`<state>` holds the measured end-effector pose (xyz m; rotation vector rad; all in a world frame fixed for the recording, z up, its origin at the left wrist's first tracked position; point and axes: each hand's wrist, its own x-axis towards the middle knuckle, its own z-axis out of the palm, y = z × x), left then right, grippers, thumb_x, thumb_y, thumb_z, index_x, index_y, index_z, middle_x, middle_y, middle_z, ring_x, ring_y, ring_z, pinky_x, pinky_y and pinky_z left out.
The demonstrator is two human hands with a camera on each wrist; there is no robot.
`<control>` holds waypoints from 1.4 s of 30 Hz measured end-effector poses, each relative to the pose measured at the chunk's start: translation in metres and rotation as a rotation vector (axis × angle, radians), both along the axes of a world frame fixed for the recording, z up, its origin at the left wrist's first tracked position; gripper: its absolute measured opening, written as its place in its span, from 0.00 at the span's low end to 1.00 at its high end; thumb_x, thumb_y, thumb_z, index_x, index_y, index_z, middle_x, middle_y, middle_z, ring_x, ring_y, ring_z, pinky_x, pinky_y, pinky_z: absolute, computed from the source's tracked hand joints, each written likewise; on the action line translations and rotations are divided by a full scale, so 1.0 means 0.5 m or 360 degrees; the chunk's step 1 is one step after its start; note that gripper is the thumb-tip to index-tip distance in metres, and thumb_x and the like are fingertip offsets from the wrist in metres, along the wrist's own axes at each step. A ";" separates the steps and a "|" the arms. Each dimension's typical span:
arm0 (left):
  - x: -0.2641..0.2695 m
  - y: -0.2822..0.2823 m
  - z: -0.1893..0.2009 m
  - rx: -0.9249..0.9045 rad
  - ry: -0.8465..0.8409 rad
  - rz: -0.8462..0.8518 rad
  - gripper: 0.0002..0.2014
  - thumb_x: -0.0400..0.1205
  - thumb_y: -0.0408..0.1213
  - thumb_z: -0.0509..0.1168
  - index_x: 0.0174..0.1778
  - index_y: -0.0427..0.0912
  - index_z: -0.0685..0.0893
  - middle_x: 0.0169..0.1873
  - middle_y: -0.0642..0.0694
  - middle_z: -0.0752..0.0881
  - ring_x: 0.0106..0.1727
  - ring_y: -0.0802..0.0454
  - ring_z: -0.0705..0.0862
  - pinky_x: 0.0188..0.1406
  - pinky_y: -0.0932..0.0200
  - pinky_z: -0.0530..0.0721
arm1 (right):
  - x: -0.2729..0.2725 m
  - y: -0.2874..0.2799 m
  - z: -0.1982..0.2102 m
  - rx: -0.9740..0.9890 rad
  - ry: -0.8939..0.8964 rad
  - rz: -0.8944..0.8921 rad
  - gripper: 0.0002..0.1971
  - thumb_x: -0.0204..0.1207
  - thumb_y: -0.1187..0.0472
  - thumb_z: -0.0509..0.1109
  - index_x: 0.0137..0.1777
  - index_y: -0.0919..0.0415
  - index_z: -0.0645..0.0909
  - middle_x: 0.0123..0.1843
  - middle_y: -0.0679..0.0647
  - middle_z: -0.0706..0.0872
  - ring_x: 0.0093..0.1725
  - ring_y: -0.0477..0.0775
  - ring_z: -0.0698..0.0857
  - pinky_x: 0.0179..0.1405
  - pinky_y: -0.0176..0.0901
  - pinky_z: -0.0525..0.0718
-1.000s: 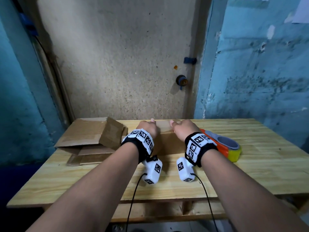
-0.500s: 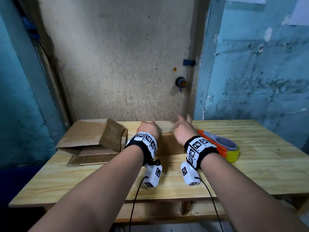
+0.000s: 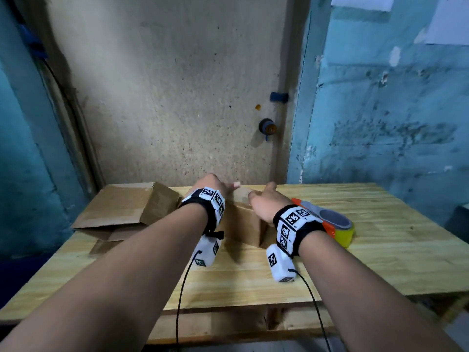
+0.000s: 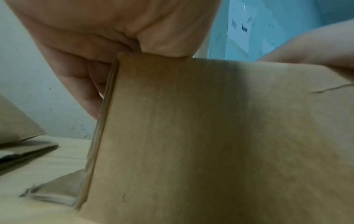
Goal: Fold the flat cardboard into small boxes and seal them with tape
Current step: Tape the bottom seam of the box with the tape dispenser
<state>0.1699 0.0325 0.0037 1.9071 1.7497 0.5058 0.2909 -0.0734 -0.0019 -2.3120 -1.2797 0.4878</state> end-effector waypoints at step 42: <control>-0.066 0.036 -0.029 0.0025 -0.0092 0.0046 0.28 0.84 0.63 0.61 0.55 0.38 0.87 0.44 0.41 0.89 0.39 0.44 0.85 0.37 0.55 0.77 | -0.053 0.116 -0.019 0.0145 -0.0215 0.0077 0.23 0.87 0.44 0.56 0.59 0.59 0.86 0.57 0.61 0.90 0.54 0.66 0.89 0.59 0.54 0.87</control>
